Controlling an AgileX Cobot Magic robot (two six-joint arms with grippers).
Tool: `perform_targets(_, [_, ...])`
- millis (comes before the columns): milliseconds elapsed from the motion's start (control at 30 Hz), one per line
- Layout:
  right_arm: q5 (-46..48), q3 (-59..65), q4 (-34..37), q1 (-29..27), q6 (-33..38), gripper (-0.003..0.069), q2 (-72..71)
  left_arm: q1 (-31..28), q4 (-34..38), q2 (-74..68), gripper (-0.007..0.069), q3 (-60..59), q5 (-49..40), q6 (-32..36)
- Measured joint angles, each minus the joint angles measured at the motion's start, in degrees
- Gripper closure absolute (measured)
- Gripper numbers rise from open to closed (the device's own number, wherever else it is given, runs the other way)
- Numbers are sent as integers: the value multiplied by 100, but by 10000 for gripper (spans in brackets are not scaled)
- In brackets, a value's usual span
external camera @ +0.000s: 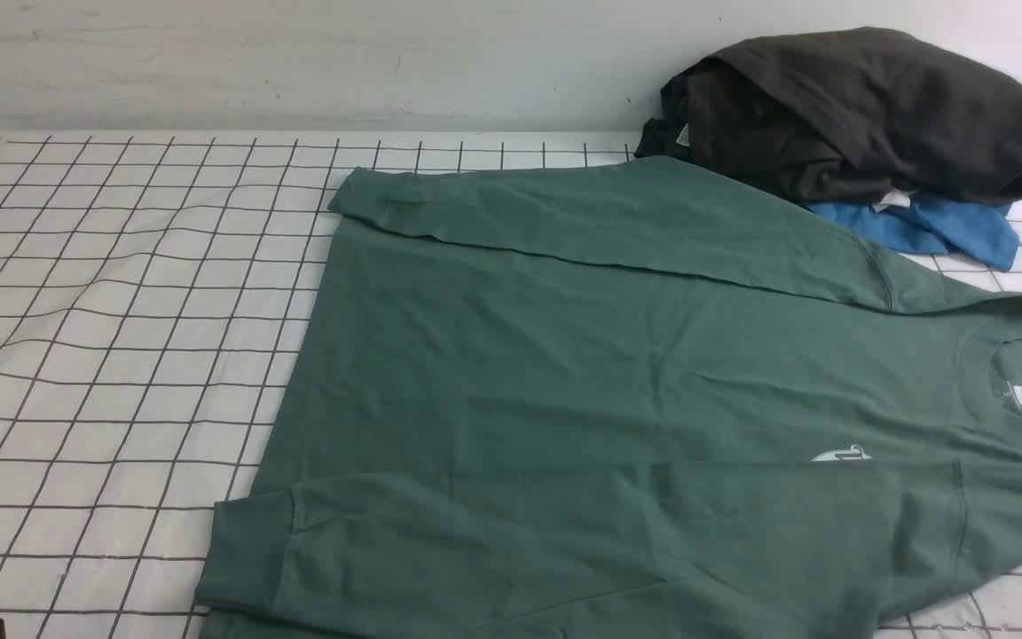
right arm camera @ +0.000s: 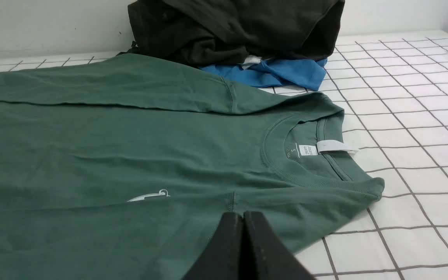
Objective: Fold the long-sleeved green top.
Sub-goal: Use the left arm to clamp the cuff closest to it
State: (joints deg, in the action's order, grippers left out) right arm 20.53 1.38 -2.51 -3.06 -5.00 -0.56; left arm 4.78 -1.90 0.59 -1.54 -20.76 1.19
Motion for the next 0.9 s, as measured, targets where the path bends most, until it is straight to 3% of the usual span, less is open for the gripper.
perform_targets(733, [0, 0, 0, 0, 0, 673, 0, 0, -76, 0, 631, 0, 6, 92])
perform_targets(900, [-7, 0, -91, 0, 0, 673, 0, 0, -129, 0, 631, -5, 480, 92])
